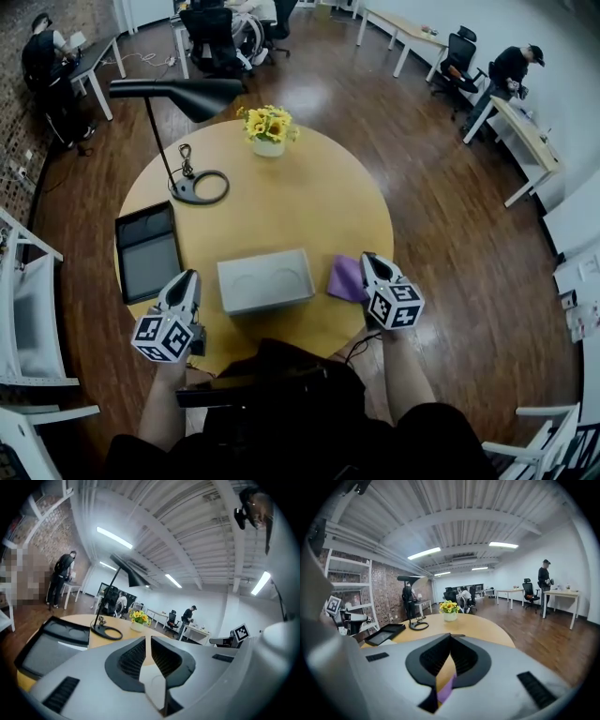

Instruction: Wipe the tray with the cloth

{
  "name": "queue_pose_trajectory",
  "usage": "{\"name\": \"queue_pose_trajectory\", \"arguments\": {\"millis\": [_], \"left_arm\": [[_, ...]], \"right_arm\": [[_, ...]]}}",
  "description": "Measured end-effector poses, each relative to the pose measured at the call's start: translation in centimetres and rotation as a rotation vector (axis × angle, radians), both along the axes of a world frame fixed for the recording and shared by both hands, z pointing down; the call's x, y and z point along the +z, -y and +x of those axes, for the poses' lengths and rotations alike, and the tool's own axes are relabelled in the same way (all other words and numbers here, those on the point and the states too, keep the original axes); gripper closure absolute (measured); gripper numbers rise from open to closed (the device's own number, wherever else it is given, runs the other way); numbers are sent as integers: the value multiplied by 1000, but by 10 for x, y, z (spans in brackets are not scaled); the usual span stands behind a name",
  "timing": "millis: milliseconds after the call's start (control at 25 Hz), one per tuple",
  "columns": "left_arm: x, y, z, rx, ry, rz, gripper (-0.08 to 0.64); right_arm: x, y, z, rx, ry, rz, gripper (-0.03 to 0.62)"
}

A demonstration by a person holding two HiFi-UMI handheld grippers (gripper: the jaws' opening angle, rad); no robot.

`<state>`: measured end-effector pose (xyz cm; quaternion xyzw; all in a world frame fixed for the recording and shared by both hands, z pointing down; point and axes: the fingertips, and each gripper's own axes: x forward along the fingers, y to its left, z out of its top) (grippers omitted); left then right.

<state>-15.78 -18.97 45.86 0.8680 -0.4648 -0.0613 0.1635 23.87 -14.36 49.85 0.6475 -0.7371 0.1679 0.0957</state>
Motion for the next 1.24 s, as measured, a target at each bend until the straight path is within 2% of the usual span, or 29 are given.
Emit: {"name": "queue_pose_trajectory", "arguments": {"millis": [80, 200, 360, 600, 920, 1240], "left_arm": [[-14, -1, -2, -4, 17, 61, 558], [-30, -3, -6, -22, 34, 133, 560], [-42, -3, -12, -57, 11, 167, 560], [-46, -4, -17, -69, 24, 180, 560], [-46, -3, -15, -92, -6, 173, 560], [-37, 9, -25, -99, 4, 150, 560]], "right_arm": [[-13, -1, -2, 10, 3, 57, 589], [-37, -7, -2, 27, -30, 145, 591], [-61, -11, -2, 31, -91, 225, 591], [-72, -5, -4, 30, -83, 249, 591], [-69, -3, -15, 0, -73, 248, 591], [-65, 3, -6, 40, -53, 250, 591]]}}
